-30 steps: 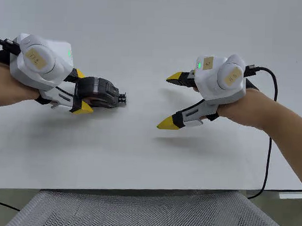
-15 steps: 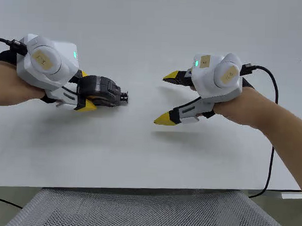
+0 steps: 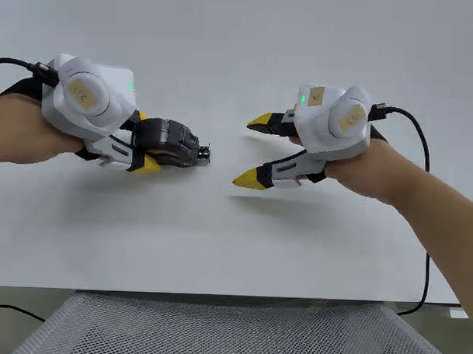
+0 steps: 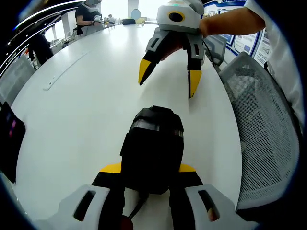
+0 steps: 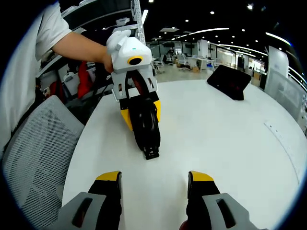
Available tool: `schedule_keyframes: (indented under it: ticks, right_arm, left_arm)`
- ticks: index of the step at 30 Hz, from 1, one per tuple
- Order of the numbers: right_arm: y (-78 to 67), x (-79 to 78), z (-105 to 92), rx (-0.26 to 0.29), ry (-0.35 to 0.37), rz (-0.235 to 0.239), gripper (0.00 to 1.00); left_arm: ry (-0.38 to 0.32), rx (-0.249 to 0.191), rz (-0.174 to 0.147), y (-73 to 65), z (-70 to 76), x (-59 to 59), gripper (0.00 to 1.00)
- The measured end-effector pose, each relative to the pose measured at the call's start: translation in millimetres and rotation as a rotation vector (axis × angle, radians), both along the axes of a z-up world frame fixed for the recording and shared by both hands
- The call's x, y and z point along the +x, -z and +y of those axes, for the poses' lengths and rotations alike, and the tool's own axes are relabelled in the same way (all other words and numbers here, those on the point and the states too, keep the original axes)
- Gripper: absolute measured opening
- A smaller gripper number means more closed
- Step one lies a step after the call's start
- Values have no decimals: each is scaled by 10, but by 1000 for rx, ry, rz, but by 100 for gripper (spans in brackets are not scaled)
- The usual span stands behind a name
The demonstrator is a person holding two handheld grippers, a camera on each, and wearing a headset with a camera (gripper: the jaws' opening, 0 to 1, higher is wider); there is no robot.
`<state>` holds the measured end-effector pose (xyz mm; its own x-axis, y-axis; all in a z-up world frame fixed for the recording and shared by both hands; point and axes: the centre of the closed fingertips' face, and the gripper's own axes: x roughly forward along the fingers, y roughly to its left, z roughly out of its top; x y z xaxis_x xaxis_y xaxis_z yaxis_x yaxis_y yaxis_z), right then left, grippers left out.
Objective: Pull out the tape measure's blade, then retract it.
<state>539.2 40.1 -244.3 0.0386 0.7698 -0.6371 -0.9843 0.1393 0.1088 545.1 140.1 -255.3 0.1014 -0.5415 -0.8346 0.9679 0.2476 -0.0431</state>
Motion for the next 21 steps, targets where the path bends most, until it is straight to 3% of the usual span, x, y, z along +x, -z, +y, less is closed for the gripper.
schedule_keyframes:
  ticks: [6, 9, 21]
  right_arm:
    - [6, 14, 110, 32, 3, 0, 43]
    - [12, 33, 161, 44, 7, 1, 41]
    - [110, 1, 267, 34, -21, -9, 33]
  left_arm:
    - [-9, -20, 10, 1, -4, -1, 30]
    - [-8, -9, 13, 4, -5, -4, 30]
    - [-18, -23, 9, -2, -7, -5, 31]
